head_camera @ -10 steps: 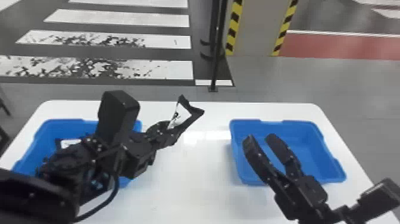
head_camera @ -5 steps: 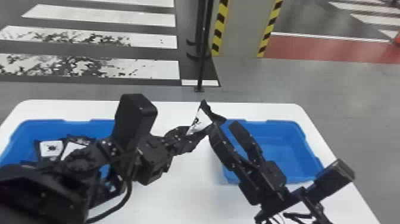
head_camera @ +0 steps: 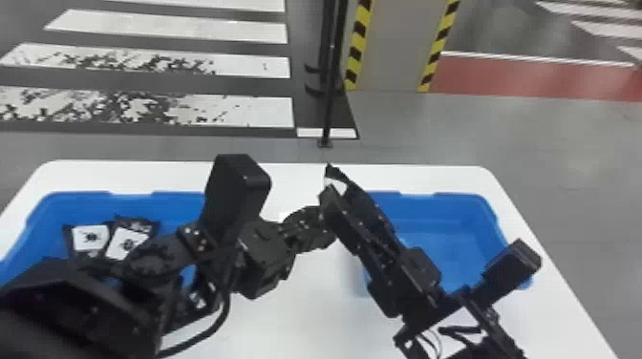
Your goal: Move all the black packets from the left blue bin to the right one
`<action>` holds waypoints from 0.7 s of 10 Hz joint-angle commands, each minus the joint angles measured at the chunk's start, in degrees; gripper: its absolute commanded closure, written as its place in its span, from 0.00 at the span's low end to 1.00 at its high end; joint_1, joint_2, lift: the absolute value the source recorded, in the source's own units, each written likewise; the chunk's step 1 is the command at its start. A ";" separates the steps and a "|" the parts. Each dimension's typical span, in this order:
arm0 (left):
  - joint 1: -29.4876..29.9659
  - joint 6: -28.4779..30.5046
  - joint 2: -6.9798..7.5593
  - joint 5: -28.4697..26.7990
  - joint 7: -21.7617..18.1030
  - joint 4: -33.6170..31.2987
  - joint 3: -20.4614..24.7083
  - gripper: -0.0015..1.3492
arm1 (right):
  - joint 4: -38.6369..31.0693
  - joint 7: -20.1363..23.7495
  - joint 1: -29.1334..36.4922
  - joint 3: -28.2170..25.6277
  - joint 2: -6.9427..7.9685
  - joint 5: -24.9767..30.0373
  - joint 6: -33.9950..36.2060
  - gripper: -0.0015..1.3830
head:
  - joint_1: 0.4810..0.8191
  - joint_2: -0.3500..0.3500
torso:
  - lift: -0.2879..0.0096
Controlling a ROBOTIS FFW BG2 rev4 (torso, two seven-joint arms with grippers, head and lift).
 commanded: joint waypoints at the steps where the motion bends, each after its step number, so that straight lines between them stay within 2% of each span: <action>1: 0.00 -0.42 -0.01 0.06 0.00 0.02 -0.01 0.89 | 0.25 -0.24 -0.25 -0.08 -0.01 0.43 0.71 0.91 | 0.63 0.31 | 0.50; 5: 0.42 -2.11 -0.01 0.29 0.00 0.02 0.33 0.89 | -1.16 -1.03 -0.25 -1.22 -0.10 5.46 1.97 0.93 | 0.63 0.31 | 0.50; 6: 0.98 -2.25 -0.01 1.09 0.61 0.02 1.02 0.79 | -1.02 -1.73 -0.39 -1.91 -0.10 5.91 1.97 0.93 | 0.63 0.31 | 0.50; 7: 2.39 -2.25 -0.36 1.66 1.23 0.16 2.62 0.37 | -0.88 -2.08 -0.81 -2.93 -0.10 6.37 1.83 0.93 | 0.63 0.31 | 0.50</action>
